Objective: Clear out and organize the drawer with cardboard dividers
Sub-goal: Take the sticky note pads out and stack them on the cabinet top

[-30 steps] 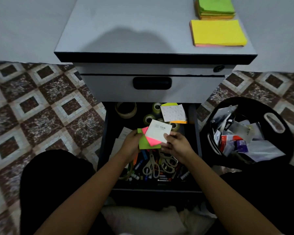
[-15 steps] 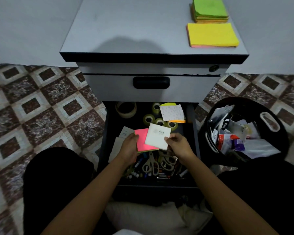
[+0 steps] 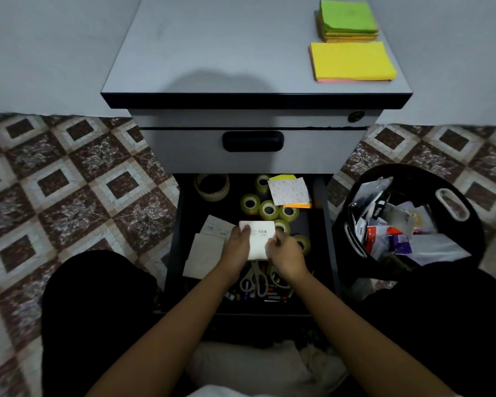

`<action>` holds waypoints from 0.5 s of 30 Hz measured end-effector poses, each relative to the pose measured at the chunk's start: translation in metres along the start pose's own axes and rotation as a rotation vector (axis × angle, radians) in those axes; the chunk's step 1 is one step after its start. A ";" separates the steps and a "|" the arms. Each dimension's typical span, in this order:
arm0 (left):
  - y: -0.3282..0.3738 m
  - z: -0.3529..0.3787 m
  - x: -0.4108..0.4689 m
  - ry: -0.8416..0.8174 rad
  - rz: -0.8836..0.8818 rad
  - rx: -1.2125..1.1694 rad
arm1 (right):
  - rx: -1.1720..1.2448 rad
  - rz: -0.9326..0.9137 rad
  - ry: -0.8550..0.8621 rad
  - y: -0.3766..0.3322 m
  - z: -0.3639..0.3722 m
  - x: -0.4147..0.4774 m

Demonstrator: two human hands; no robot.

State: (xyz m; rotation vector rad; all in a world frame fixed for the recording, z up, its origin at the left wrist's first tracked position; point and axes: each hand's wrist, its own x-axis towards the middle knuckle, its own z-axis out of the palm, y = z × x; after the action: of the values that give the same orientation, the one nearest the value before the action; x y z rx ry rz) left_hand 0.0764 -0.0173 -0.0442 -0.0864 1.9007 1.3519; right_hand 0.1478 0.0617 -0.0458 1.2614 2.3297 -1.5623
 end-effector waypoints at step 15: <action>0.074 -0.029 -0.030 -0.245 0.398 0.185 | 0.362 -0.181 0.090 -0.035 -0.077 -0.008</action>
State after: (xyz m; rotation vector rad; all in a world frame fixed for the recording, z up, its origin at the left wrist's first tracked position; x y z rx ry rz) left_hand 0.0461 -0.0202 0.0349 0.5512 1.8815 1.3573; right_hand 0.1579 0.1132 0.0212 1.2328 2.3450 -2.1043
